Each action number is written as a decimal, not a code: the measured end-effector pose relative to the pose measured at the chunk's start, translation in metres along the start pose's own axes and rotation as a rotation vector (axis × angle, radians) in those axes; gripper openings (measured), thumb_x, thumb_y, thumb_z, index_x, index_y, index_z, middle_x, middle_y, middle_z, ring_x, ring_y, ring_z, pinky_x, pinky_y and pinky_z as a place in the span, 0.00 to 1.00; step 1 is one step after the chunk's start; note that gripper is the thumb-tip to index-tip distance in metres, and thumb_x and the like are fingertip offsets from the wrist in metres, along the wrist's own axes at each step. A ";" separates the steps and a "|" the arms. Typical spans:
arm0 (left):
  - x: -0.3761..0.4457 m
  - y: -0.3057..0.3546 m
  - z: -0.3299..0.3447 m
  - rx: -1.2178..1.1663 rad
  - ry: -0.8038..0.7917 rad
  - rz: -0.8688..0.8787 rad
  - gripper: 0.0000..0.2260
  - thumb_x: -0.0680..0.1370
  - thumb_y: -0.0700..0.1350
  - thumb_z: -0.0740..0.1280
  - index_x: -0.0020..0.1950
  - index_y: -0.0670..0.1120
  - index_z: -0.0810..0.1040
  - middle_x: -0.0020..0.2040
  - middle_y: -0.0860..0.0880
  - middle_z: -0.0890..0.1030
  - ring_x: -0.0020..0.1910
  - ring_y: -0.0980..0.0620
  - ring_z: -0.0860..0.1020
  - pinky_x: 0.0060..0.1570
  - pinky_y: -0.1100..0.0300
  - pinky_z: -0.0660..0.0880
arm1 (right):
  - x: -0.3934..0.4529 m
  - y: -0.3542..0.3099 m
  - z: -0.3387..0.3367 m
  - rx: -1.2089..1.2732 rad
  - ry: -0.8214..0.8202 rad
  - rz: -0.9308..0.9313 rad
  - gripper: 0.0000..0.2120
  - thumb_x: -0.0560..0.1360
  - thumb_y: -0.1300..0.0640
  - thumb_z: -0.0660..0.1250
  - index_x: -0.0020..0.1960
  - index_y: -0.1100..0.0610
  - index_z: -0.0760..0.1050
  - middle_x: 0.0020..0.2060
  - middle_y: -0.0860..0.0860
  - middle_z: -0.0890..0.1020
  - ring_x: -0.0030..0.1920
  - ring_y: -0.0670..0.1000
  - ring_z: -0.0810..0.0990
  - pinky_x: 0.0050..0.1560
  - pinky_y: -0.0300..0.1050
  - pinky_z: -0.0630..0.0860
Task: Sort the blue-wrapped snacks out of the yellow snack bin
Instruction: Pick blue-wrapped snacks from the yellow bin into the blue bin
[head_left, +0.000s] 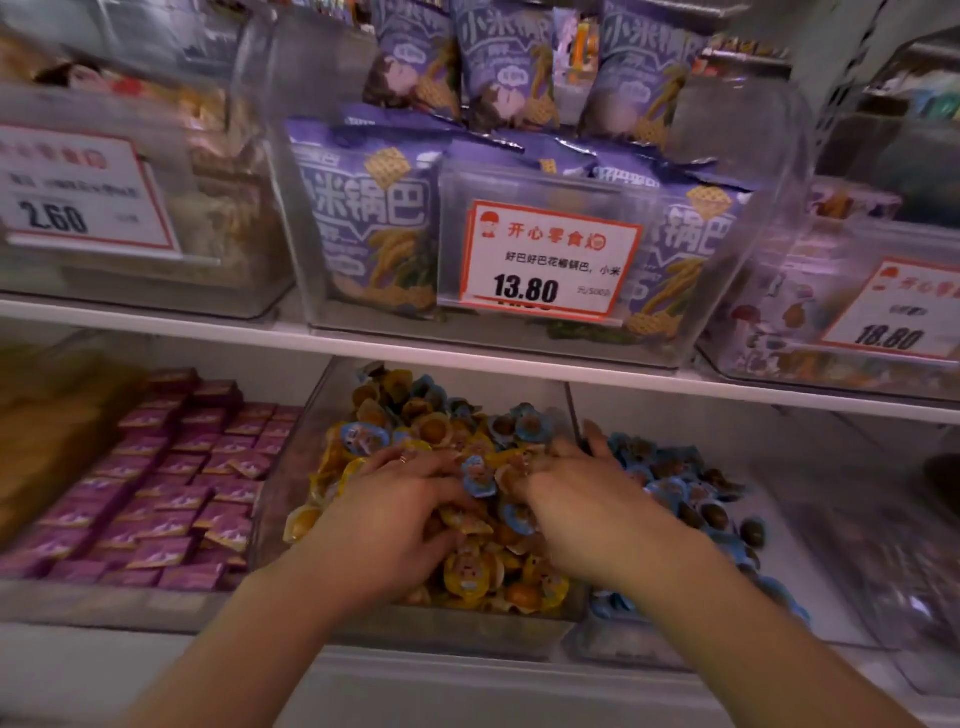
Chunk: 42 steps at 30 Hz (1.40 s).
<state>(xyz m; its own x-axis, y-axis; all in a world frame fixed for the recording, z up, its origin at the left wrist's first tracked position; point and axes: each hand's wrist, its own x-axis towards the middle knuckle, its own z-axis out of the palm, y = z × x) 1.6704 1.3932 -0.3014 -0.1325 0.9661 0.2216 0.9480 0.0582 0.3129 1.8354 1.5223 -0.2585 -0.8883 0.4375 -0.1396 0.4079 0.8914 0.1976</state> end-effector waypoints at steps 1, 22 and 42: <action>-0.003 -0.002 -0.003 -0.028 -0.007 0.006 0.16 0.73 0.56 0.68 0.60 0.63 0.79 0.65 0.63 0.75 0.67 0.60 0.71 0.74 0.54 0.60 | 0.001 -0.002 -0.001 -0.003 -0.020 0.018 0.22 0.70 0.61 0.68 0.64 0.50 0.73 0.59 0.52 0.77 0.66 0.59 0.68 0.74 0.70 0.49; -0.040 -0.020 -0.016 -0.180 0.057 -0.073 0.11 0.70 0.60 0.68 0.47 0.57 0.81 0.46 0.62 0.79 0.49 0.64 0.75 0.67 0.61 0.63 | 0.061 -0.018 0.007 0.449 -0.003 0.016 0.18 0.75 0.54 0.70 0.65 0.49 0.76 0.58 0.52 0.77 0.57 0.55 0.77 0.51 0.42 0.72; -0.012 -0.026 0.004 -0.065 0.177 -0.345 0.35 0.74 0.53 0.56 0.80 0.50 0.53 0.81 0.47 0.53 0.80 0.48 0.50 0.76 0.56 0.50 | 0.097 -0.047 0.000 0.792 0.080 -0.018 0.13 0.71 0.46 0.71 0.55 0.43 0.78 0.52 0.43 0.82 0.52 0.44 0.80 0.56 0.48 0.78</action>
<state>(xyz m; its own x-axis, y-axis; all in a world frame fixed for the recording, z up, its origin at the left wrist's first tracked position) 1.6484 1.3814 -0.3161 -0.4937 0.8337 0.2473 0.8192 0.3505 0.4539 1.7300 1.5232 -0.2814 -0.8963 0.4393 -0.0601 0.3954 0.7305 -0.5568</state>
